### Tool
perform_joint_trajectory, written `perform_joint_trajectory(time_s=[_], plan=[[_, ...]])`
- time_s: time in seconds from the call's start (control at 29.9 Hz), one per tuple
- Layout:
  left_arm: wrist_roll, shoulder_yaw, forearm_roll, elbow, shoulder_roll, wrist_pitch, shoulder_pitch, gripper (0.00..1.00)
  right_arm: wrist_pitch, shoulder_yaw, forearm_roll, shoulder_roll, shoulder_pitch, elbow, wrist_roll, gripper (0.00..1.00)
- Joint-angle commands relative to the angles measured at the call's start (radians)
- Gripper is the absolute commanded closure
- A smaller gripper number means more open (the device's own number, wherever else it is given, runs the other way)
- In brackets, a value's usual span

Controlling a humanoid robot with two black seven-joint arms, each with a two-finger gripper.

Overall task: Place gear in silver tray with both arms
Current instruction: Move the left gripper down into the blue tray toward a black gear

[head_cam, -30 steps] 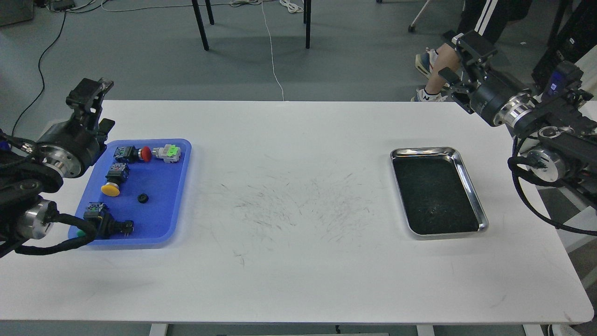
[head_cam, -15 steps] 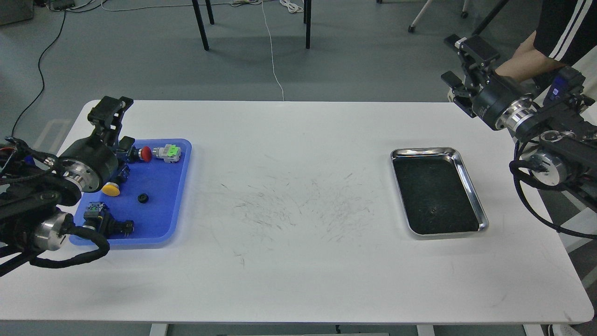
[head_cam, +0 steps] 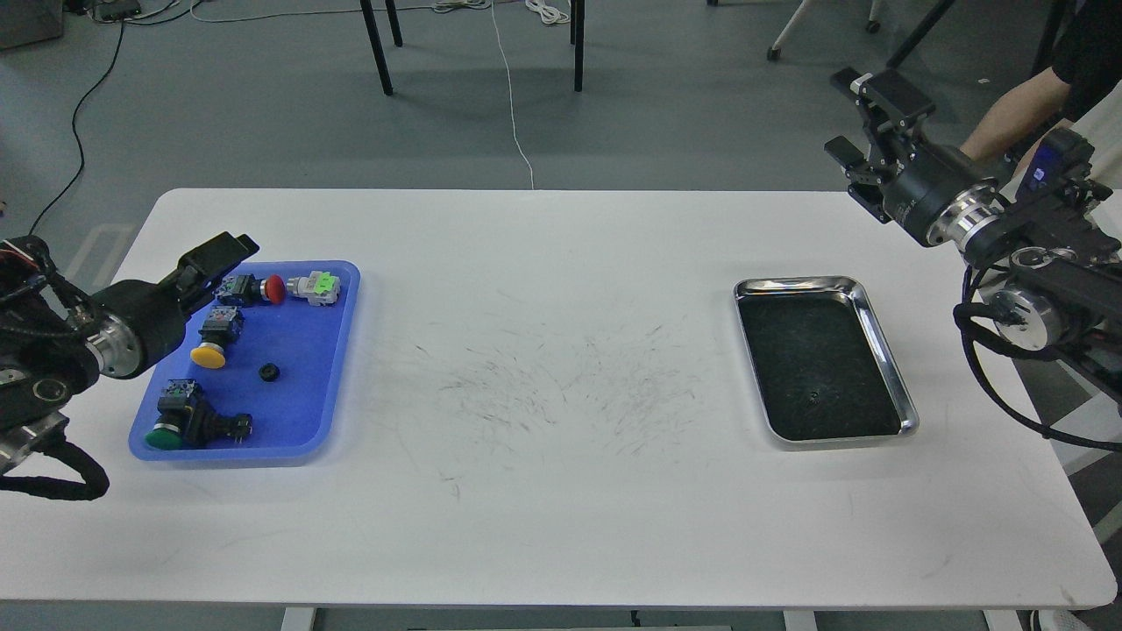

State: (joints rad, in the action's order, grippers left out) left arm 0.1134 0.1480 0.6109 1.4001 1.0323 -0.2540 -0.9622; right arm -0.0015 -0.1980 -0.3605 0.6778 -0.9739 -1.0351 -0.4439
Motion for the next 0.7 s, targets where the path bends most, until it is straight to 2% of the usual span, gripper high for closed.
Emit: perform_joint_trajectory(time_s=[0.0,0.13,0.2,0.27,0.37,0.43,0.47,0.67], plan=[[-0.003,0.028,0.075,-0.018,-0.003,-0.005,-0.03,0.02,0.0,0.0,-0.002,-0.006,-0.002,0.0,0.001,0.07],[-0.004,0.036,0.165,-0.067,-0.018,0.005,-0.062,0.02,0.0,0.0,0.0,-0.006,-0.002,-0.002,0.001,0.07],[0.015,0.047,0.187,-0.076,-0.052,0.018,-0.069,0.02,0.0,0.0,0.0,-0.006,-0.002,0.0,0.001,0.07],[0.083,0.086,0.207,-0.085,-0.086,0.016,-0.072,0.02,0.0,0.003,0.0,-0.006,-0.002,0.0,0.001,0.07],[0.251,0.177,0.213,-0.111,-0.121,0.004,-0.116,0.02,0.0,0.003,0.0,-0.004,-0.003,0.0,0.001,0.07],[0.349,0.244,0.226,-0.138,-0.142,-0.039,-0.124,0.02,0.002,0.005,-0.002,-0.004,-0.003,0.0,0.001,0.07],[0.375,0.275,0.262,-0.147,-0.156,-0.053,-0.13,0.02,0.002,0.005,-0.002,-0.004,-0.003,0.0,0.001,0.07],[0.375,0.367,0.449,-0.177,-0.173,-0.071,-0.158,0.02,0.002,0.005,-0.002,-0.004,-0.003,0.0,0.001,0.07]])
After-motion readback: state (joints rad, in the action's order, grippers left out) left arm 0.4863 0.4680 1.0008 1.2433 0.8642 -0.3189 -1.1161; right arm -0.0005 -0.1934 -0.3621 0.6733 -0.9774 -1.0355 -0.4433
